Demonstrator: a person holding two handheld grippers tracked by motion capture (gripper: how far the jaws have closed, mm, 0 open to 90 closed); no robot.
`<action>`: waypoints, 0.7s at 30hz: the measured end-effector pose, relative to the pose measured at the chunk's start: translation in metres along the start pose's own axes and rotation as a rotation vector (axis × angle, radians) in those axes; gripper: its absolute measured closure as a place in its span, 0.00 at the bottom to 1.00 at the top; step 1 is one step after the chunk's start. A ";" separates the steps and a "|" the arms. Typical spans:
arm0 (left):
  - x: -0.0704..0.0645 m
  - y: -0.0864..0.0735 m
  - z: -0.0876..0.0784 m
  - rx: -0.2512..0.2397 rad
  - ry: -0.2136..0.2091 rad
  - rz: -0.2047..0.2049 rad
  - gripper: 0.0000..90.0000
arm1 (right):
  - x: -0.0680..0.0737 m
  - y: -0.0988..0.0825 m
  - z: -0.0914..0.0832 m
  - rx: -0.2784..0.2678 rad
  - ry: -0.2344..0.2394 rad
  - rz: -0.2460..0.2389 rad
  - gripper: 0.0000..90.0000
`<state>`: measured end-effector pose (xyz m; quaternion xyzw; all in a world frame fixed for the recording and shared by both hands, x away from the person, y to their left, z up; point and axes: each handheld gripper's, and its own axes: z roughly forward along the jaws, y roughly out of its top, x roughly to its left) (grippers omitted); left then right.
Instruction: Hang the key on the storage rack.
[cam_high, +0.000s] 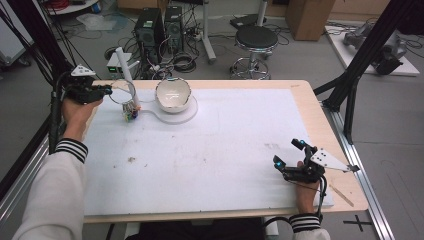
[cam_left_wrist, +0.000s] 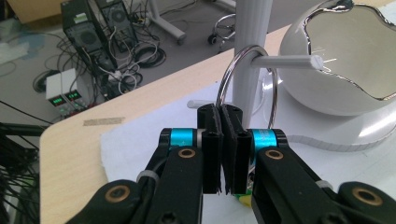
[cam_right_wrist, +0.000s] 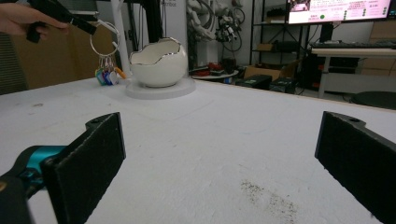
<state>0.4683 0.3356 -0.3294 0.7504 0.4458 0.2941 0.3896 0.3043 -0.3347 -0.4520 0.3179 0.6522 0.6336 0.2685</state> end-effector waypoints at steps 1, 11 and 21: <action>-0.001 0.000 0.001 0.003 -0.005 0.005 0.96 | 0.000 0.000 0.000 0.000 0.000 0.001 0.01; -0.005 -0.001 0.008 -0.008 -0.013 0.005 0.92 | 0.000 0.000 0.000 0.000 0.002 -0.003 0.01; -0.009 -0.003 0.001 -0.041 -0.025 0.037 0.67 | 0.000 0.000 0.000 -0.002 0.001 -0.001 0.01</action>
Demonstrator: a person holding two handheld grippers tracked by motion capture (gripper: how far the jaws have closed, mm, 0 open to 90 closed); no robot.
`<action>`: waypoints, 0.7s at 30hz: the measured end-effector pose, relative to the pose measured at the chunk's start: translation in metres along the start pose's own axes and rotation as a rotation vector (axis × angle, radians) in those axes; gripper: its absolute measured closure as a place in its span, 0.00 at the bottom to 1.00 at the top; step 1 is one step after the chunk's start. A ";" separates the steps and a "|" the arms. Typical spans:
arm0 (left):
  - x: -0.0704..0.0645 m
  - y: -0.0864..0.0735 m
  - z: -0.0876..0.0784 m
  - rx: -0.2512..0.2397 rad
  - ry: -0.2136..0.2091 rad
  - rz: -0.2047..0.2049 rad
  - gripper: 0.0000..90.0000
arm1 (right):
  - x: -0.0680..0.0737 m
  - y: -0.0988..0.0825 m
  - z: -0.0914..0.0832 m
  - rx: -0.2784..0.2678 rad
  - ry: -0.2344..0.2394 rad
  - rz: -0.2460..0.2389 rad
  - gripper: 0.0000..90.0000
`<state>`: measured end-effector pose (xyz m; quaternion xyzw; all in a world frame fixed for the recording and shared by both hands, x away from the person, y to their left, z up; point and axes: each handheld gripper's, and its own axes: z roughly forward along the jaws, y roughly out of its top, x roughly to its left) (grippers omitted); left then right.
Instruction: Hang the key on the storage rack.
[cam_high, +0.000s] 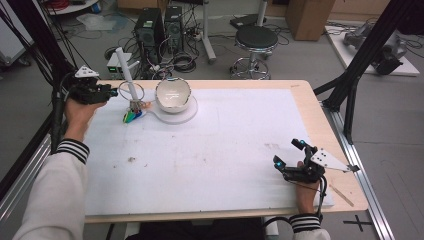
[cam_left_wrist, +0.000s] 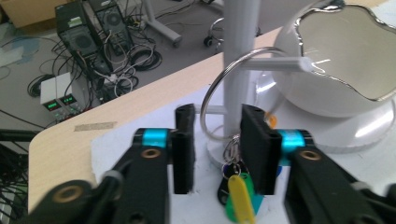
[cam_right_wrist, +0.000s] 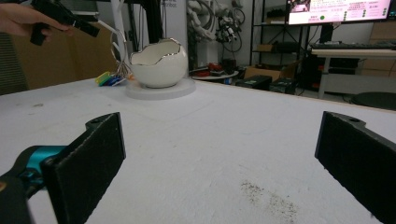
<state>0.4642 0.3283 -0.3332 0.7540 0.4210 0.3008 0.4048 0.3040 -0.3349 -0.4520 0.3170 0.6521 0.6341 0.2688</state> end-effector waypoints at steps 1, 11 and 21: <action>-0.001 -0.001 -0.001 -0.012 -0.006 0.010 0.63 | 0.000 0.000 0.000 0.000 0.000 0.001 0.01; -0.018 -0.018 -0.028 -0.110 -0.147 0.018 0.19 | 0.000 0.000 0.001 0.001 -0.001 0.000 0.01; -0.052 -0.051 -0.057 -0.231 -0.222 0.015 0.02 | 0.001 0.000 0.001 0.001 -0.002 -0.008 0.01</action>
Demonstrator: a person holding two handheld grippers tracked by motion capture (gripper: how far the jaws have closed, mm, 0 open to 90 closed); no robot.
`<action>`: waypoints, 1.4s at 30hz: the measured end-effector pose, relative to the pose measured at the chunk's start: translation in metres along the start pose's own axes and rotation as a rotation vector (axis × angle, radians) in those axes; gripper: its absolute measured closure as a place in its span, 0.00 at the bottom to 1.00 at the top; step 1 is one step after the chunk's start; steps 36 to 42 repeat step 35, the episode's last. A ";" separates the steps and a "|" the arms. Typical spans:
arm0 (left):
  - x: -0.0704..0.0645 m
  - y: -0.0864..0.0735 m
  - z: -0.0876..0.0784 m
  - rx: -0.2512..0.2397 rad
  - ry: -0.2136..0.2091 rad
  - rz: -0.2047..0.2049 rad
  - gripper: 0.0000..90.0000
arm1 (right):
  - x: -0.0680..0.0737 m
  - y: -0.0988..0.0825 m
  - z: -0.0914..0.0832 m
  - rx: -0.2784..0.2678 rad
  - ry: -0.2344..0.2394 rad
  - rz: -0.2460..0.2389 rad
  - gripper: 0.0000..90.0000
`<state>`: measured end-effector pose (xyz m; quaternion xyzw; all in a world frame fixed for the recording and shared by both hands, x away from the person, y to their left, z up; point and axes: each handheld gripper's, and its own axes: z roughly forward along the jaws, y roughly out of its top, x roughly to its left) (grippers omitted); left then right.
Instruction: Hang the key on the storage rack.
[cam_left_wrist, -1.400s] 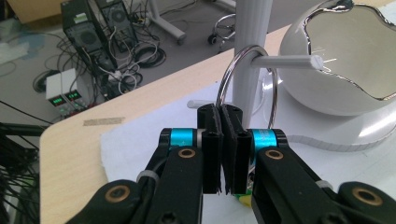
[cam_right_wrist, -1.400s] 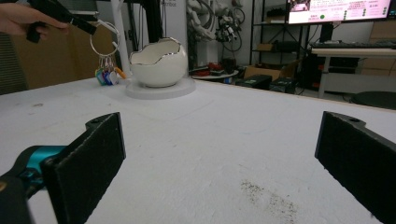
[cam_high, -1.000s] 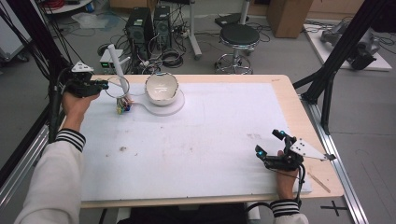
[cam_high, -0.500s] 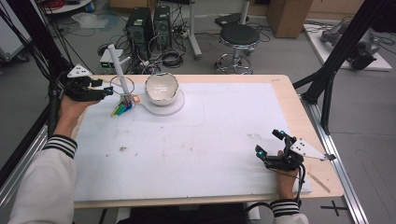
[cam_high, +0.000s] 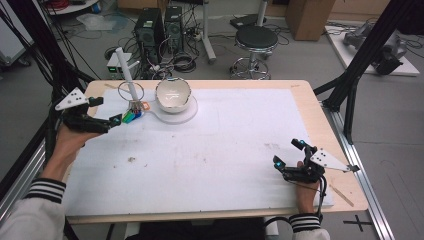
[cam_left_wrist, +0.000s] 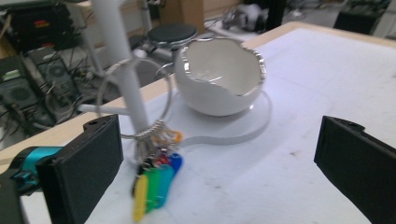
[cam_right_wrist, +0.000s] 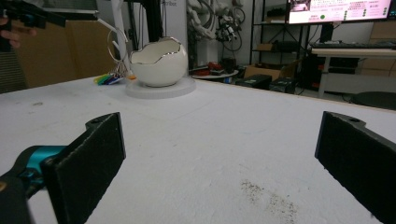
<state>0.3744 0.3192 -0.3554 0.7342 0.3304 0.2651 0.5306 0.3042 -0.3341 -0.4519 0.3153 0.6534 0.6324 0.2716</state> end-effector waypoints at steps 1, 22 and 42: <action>-0.003 -0.004 -0.001 -0.006 -0.005 0.001 0.02 | 0.000 0.000 0.000 0.003 0.000 -0.004 0.01; -0.081 -0.100 -0.030 -0.222 -0.004 -0.013 0.02 | 0.001 0.000 0.000 0.004 0.002 -0.006 0.01; -0.083 -0.109 -0.037 -0.282 0.016 -0.008 0.02 | 0.001 0.000 0.000 0.000 0.001 -0.011 0.01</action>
